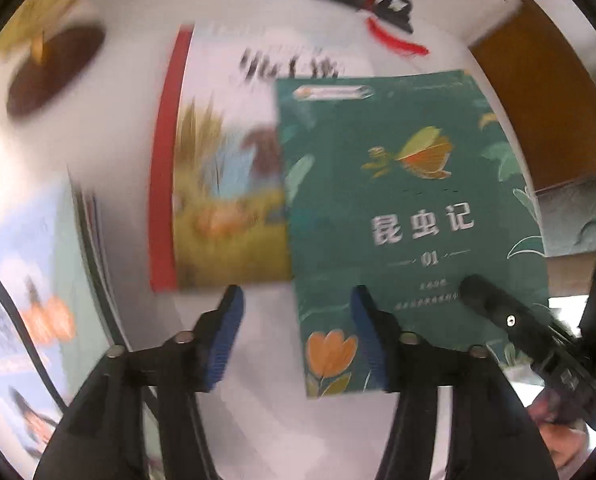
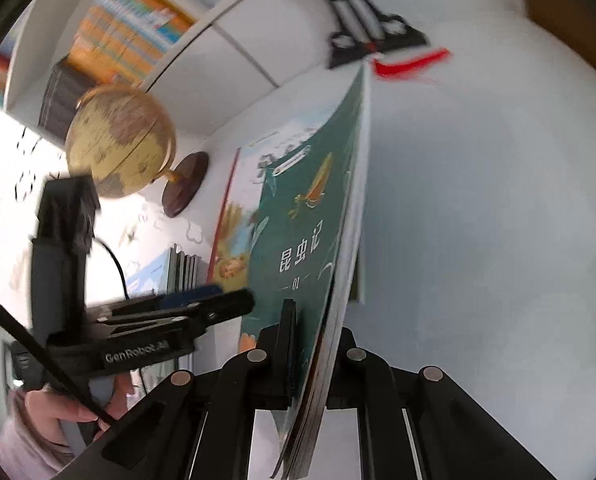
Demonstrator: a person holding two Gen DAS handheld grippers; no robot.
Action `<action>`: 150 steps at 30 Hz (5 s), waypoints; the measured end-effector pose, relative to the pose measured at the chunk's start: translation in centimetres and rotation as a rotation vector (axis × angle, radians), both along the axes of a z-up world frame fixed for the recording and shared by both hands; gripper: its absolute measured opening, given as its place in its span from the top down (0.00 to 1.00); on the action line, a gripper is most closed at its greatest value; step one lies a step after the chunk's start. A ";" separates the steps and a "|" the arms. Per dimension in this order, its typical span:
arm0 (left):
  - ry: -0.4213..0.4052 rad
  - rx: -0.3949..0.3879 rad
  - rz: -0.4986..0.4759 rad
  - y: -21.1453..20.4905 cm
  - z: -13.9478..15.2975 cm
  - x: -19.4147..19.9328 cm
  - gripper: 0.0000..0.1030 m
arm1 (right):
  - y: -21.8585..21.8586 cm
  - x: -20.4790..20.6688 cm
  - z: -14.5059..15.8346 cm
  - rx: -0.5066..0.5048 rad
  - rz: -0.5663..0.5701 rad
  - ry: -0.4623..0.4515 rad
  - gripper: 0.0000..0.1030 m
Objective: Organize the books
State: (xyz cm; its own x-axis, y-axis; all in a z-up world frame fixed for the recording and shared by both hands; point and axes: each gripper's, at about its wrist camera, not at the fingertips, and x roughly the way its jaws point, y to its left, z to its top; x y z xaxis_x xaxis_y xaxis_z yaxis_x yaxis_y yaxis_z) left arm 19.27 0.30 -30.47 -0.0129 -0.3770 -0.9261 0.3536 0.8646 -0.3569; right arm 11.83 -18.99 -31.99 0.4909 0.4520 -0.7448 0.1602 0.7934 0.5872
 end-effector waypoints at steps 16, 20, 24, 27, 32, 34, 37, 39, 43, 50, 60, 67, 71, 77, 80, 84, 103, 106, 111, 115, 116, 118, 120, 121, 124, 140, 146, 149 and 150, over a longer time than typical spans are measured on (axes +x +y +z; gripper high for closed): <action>0.106 -0.237 0.026 -4.6 -2.4 -3.3 0.15 | -2.8 -3.4 -3.1 0.030 -0.087 0.133 0.91; -0.073 -0.150 -0.026 -4.7 -0.7 -4.8 0.55 | -2.2 -3.7 -2.3 -0.043 -0.068 0.104 0.91; -0.121 -0.183 0.030 -2.2 0.8 -4.4 0.74 | -2.1 -4.1 -0.8 -0.082 -0.050 0.054 0.91; -0.176 -0.165 0.017 -1.3 2.3 -4.7 0.79 | -1.6 -3.9 0.1 -0.093 -0.040 0.030 0.90; -0.242 -0.138 0.036 0.5 4.9 -5.2 0.79 | 0.7 -3.4 2.4 -0.168 0.019 -0.015 0.88; -0.275 -0.107 0.043 1.8 5.9 -5.2 0.79 | 1.6 -3.1 3.5 -0.184 0.042 -0.038 0.88; -0.314 -0.074 0.062 3.7 7.1 -5.3 0.79 | 3.8 -2.5 5.2 -0.204 0.087 -0.082 0.88; -0.336 -0.062 0.091 5.7 7.8 -5.5 0.79 | 5.4 -2.1 6.1 -0.209 0.117 -0.107 0.88; -0.357 -0.027 0.158 9.9 8.4 -5.8 0.79 | 9.2 -1.3 7.8 -0.204 0.184 -0.150 0.88; -0.349 0.055 0.270 16.9 8.0 -7.6 0.79 | 16.6 -1.2 8.8 -0.164 0.283 -0.177 0.88; -0.311 0.091 0.403 22.0 6.5 -9.7 0.79 | 22.5 -1.5 7.9 -0.128 0.382 -0.166 0.88; -0.251 0.079 0.441 23.6 4.7 -9.8 0.72 | 23.9 -1.1 5.6 -0.097 0.381 -0.094 0.82; -0.225 0.143 0.398 22.9 4.2 -9.6 0.70 | 23.8 -0.6 3.7 -0.155 0.363 0.034 0.73; -0.219 0.148 0.327 20.9 4.3 -8.9 0.67 | 18.2 -1.6 3.3 -0.059 0.123 0.039 0.50; -0.185 0.162 0.222 18.1 3.6 -8.2 0.66 | 15.7 -2.3 3.4 -0.026 0.024 0.026 0.50; -0.173 0.122 0.117 14.3 3.4 -8.4 0.66 | 12.7 -3.4 3.1 0.024 -0.096 0.017 0.49; -0.214 0.147 -0.136 2.2 4.1 -10.3 0.66 | 5.1 -8.1 2.2 0.202 -0.399 0.003 0.48; -0.216 0.146 -0.142 1.6 4.3 -10.6 0.66 | 5.1 -8.1 2.4 0.188 -0.386 -0.005 0.47; -0.226 0.152 -0.138 1.6 4.3 -10.5 0.66 | 4.7 -8.3 2.1 0.193 -0.396 0.008 0.47; -0.218 0.167 -0.122 2.1 3.9 -10.3 0.66 | 4.8 -8.1 1.9 0.183 -0.389 0.019 0.47; -0.217 0.170 -0.116 2.4 3.9 -10.2 0.66 | 4.9 -8.1 1.8 0.184 -0.384 0.021 0.47; -0.212 0.164 -0.100 2.8 3.8 -9.8 0.66 | 5.0 -7.8 1.7 0.173 -0.367 0.026 0.47; -0.208 0.164 -0.089 2.9 3.5 -9.4 0.66 | 5.0 -7.6 1.8 0.149 -0.354 0.029 0.47; -0.206 0.163 -0.084 2.9 3.4 -9.1 0.66 | 5.0 -7.5 1.9 0.136 -0.345 0.028 0.47; -0.184 0.121 -0.024 3.5 3.1 -8.3 0.66 | 4.5 -7.2 1.9 0.093 -0.315 0.038 0.47; -0.268 0.093 0.229 2.0 -0.2 1.4 0.37 | -1.1 2.1 -0.7 -0.092 0.002 0.019 0.47; -0.294 0.121 0.384 0.0 -2.0 3.3 0.30 | -0.7 7.4 -2.6 -0.155 0.150 -0.032 0.47; -0.312 0.132 0.425 -1.0 -2.2 3.6 0.19 | -0.6 8.4 -3.1 -0.157 0.179 -0.086 0.47; -0.319 0.135 0.431 -1.1 -2.2 3.7 0.18 | -0.3 8.7 -3.1 -0.163 0.199 -0.098 0.44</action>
